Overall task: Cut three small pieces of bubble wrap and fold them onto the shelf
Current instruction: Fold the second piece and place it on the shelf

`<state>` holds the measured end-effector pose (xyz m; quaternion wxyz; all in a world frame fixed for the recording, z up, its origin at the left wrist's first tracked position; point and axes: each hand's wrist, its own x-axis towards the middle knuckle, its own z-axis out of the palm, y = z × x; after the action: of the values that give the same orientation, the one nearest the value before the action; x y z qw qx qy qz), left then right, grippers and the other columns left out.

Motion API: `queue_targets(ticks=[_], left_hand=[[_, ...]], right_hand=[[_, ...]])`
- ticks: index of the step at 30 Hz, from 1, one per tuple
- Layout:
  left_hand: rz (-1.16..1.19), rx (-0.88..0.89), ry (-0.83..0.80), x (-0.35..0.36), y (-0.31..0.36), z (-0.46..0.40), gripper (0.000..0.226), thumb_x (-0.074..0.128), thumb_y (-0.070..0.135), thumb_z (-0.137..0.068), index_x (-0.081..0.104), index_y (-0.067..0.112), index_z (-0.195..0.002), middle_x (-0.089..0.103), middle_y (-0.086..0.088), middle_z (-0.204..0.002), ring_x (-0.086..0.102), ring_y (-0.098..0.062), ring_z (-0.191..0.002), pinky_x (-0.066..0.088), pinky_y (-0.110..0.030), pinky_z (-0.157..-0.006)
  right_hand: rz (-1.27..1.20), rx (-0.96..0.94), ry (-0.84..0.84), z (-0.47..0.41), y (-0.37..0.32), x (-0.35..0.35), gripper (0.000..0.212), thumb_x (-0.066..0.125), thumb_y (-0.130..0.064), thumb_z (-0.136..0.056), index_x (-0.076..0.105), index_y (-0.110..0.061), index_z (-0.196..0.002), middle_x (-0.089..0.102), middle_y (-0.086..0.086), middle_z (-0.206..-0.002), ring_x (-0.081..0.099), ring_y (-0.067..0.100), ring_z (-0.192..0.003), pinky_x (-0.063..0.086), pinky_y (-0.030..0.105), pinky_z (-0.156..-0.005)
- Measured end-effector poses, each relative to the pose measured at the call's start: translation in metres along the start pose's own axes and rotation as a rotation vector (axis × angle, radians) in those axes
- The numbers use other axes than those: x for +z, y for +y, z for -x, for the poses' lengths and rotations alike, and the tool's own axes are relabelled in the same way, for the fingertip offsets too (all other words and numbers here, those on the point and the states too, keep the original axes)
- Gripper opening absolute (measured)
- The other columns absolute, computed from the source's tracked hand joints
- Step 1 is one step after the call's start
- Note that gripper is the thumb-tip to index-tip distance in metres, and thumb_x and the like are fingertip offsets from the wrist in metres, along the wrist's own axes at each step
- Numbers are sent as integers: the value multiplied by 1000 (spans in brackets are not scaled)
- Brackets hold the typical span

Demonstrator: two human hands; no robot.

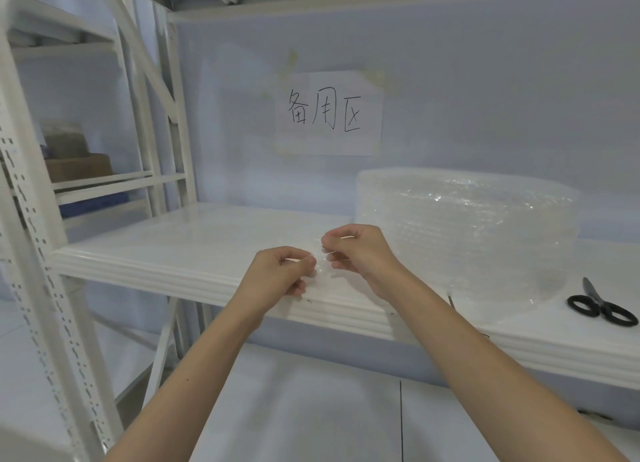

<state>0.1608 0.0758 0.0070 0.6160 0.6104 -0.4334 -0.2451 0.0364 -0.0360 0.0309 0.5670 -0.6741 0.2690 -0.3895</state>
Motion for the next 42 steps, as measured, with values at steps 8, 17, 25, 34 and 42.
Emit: queue_targets(ticks=[8, 17, 25, 34, 42], left_hand=[[-116, 18, 147, -25, -14, -12, 6, 65, 18, -89, 68, 14, -92, 77, -7, -74, 60, -16, -51, 58, -31, -56], [40, -12, 233, -43, -28, -16, 16, 49, 7, -95, 65, 6, -97, 62, -11, -74, 54, -20, -46, 51, -31, -48], [70, -19, 217, -45, -27, -15, 21, 46, 4, -95, 66, 8, -97, 61, -12, -80, 56, -21, -53, 54, -31, -51], [120, -7, 216, -46, -18, -6, 21, 47, 3, -95, 66, 6, -100, 60, -9, -82, 57, -19, -56, 56, -31, -58], [142, 9, 88, 3, 0, 7, 21, 46, 5, -95, 67, 9, -101, 61, -10, -86, 57, -17, -57, 54, -27, -55]], right_hand=[[25, 46, -33, -37, 14, 27, 12, 73, -7, -83, 70, 3, -91, 69, 13, -77, 61, 15, -57, 54, 22, -56], [282, 71, 41, -69, 31, 49, 14, 74, -8, -80, 61, -3, -85, 67, 16, -72, 50, 21, -48, 39, 21, -40], [576, -95, 102, -72, 42, 53, 23, 72, -24, -79, 67, -2, -85, 67, 8, -91, 67, 27, -81, 52, 34, -68], [606, -85, 93, -59, 37, 40, 38, 56, -49, -88, 67, -12, -90, 64, 5, -106, 63, 23, -87, 46, 32, -70], [659, -160, 86, 33, 11, -7, 25, 53, -32, -91, 67, -16, -80, 67, 2, -74, 59, 17, -62, 44, 25, -58]])
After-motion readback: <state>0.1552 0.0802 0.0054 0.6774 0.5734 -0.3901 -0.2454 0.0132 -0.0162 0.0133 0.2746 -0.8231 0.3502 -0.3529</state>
